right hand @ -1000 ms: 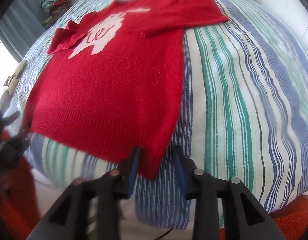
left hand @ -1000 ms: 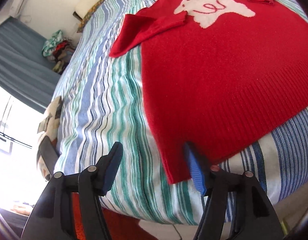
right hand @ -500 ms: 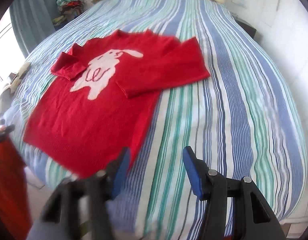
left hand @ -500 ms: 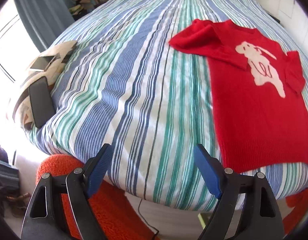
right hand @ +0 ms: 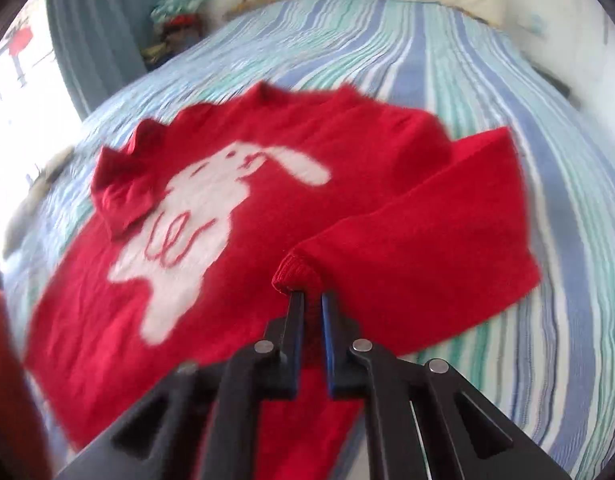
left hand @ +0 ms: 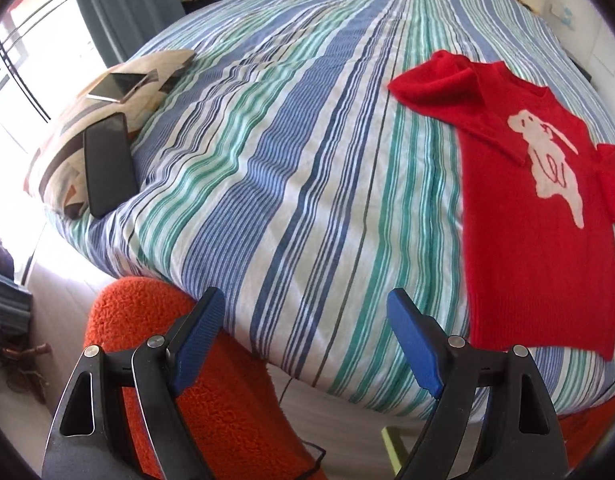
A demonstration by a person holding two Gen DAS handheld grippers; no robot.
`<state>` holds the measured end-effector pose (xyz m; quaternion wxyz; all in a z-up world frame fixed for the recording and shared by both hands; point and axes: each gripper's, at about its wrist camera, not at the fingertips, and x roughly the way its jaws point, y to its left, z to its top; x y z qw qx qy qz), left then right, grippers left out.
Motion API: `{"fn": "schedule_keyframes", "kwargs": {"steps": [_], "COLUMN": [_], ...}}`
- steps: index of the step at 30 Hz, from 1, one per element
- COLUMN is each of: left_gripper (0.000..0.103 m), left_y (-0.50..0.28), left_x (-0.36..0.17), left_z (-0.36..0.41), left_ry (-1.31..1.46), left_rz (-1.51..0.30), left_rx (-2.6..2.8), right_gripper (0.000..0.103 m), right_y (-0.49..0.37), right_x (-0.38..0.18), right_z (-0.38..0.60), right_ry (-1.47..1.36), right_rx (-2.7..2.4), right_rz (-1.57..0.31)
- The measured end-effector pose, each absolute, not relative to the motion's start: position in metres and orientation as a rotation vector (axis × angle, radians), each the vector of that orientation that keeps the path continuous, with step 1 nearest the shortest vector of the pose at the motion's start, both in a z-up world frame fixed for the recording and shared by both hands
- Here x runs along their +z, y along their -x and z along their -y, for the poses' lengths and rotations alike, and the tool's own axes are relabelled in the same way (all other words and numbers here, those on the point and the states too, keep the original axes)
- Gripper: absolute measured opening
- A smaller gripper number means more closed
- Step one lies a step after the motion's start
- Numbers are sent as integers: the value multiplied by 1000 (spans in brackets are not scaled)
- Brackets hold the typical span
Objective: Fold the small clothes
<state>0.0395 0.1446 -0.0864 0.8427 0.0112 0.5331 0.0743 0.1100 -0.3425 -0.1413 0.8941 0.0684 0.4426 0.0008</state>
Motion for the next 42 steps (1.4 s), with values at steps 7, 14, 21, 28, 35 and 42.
{"fn": "schedule_keyframes", "kwargs": {"steps": [7, 14, 21, 28, 35, 42], "left_gripper": [85, 85, 85, 85, 85, 85], "left_y": [-42, -42, -39, -35, -38, -37], "left_x": [-96, -82, -81, -94, -102, -102], "left_z": [-130, -89, -87, -82, -79, -73], "left_ry": [12, -38, -49, -62, -44, -50], "left_rz": [-1176, -1164, -1164, -1198, -1217, -1230], "left_rx": [129, 52, 68, 67, 59, 49], "right_gripper": [8, 8, 7, 14, 51, 13], "right_y": [4, 50, 65, 80, 116, 100], "right_x": [-98, -127, -110, -165, -171, -205], "right_z": [541, 618, 650, 665, 647, 637], "right_ry": [-482, -686, -826, -919, -1095, -1239], "right_rx": [-415, -529, -524, -591, -515, -519], "right_rz": [-737, -752, -614, -769, -662, -587]}}
